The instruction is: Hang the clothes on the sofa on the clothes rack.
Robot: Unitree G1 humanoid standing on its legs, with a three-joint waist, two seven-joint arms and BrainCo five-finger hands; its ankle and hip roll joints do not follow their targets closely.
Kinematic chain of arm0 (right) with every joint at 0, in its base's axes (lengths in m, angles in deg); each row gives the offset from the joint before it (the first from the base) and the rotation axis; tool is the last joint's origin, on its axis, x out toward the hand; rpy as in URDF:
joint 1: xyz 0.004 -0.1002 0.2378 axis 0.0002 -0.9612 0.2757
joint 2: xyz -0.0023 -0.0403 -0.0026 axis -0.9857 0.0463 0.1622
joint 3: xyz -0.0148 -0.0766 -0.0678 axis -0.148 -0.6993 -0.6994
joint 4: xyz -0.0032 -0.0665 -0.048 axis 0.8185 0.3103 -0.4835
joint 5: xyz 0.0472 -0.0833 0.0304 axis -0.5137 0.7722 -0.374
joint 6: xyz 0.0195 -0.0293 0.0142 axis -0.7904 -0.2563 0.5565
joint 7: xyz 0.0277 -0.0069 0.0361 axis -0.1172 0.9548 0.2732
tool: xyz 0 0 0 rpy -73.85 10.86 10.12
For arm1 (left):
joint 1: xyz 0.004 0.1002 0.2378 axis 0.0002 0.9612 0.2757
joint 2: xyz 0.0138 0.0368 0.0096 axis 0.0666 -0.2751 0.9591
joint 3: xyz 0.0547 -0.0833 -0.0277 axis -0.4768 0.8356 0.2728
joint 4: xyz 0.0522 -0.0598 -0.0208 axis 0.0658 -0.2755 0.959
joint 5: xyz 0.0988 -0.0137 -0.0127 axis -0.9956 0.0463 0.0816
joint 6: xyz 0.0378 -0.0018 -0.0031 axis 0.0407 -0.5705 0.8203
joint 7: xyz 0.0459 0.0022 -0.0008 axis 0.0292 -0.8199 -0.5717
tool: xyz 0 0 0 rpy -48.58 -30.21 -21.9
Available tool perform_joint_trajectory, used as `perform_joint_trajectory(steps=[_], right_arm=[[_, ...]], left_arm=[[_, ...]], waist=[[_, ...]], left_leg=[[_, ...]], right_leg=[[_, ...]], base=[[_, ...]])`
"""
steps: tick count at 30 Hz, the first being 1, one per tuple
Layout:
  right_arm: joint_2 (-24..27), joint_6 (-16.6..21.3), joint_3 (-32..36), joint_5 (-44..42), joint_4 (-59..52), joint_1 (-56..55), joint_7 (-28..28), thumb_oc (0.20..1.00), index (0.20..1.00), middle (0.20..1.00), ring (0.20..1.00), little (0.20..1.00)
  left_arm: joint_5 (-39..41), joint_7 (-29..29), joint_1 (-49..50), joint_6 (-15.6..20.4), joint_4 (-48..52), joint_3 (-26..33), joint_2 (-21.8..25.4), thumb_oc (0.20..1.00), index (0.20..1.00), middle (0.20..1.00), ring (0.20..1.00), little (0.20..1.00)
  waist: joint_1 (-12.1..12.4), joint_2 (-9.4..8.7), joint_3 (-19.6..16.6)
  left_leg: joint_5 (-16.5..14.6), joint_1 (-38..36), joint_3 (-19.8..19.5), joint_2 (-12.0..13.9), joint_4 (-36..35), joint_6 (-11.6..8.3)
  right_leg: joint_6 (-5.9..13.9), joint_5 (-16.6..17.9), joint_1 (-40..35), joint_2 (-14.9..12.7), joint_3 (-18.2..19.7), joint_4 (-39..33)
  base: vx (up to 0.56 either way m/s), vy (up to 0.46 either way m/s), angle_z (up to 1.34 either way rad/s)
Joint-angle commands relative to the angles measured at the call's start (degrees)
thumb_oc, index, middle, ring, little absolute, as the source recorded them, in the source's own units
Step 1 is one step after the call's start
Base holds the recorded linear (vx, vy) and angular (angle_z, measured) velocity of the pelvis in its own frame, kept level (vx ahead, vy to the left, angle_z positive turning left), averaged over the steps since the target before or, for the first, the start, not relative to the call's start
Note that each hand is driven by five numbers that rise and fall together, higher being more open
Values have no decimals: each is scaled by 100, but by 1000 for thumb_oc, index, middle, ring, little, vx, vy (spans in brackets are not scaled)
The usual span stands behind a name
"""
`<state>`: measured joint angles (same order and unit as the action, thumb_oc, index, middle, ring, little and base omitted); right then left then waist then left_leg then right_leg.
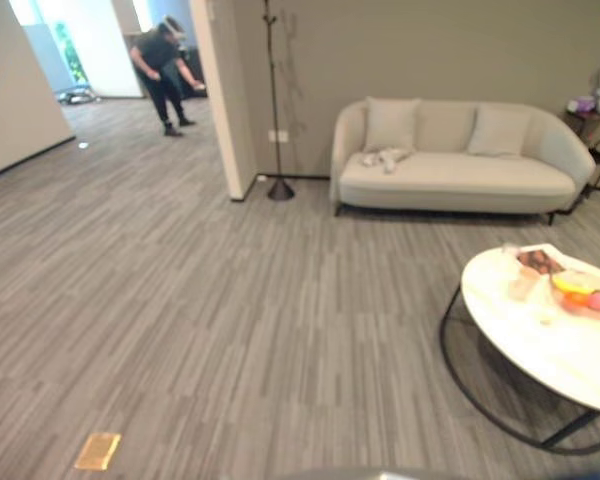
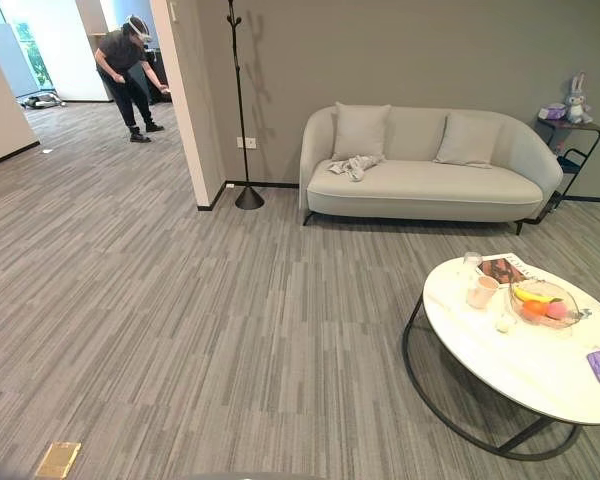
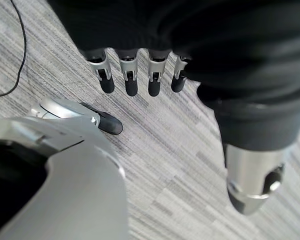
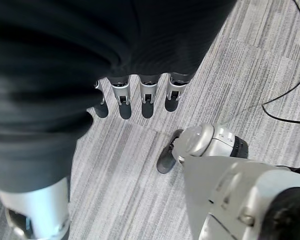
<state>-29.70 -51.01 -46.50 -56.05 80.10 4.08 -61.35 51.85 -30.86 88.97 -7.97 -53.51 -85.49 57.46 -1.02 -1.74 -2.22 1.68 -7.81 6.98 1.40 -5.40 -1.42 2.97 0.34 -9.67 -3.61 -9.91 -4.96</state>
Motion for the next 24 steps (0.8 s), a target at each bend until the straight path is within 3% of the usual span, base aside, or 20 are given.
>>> perform_joint_trajectory(steps=[1,17,24], right_arm=[[-82,39,-34,135,395,391,64,1000,1000,1000,1000,1000],[-105,103,-240,455,334,391,119,1000,1000,1000,1000,1000],[-181,195,-547,773,218,442,134,1000,1000,1000,1000,1000]], left_arm=[[-32,40,-240,92,-89,156,-207,1000,1000,1000,1000,1000],[-77,-9,-267,196,2,100,-206,1000,1000,1000,1000,1000],[-467,1,-288,218,-56,-178,-263,1000,1000,1000,1000,1000]], waist=[[-88,59,164],[-89,50,98],[-101,47,93]], left_leg=[[-150,163,-236,16,67,11],[-185,87,-196,-17,51,47],[-209,38,-177,-29,56,64]], right_leg=[[177,-28,271,-36,29,47],[204,7,268,-56,134,36],[204,-1,242,-51,157,53]], base=[[0,0,0],[-6,6,-4],[0,0,0]])
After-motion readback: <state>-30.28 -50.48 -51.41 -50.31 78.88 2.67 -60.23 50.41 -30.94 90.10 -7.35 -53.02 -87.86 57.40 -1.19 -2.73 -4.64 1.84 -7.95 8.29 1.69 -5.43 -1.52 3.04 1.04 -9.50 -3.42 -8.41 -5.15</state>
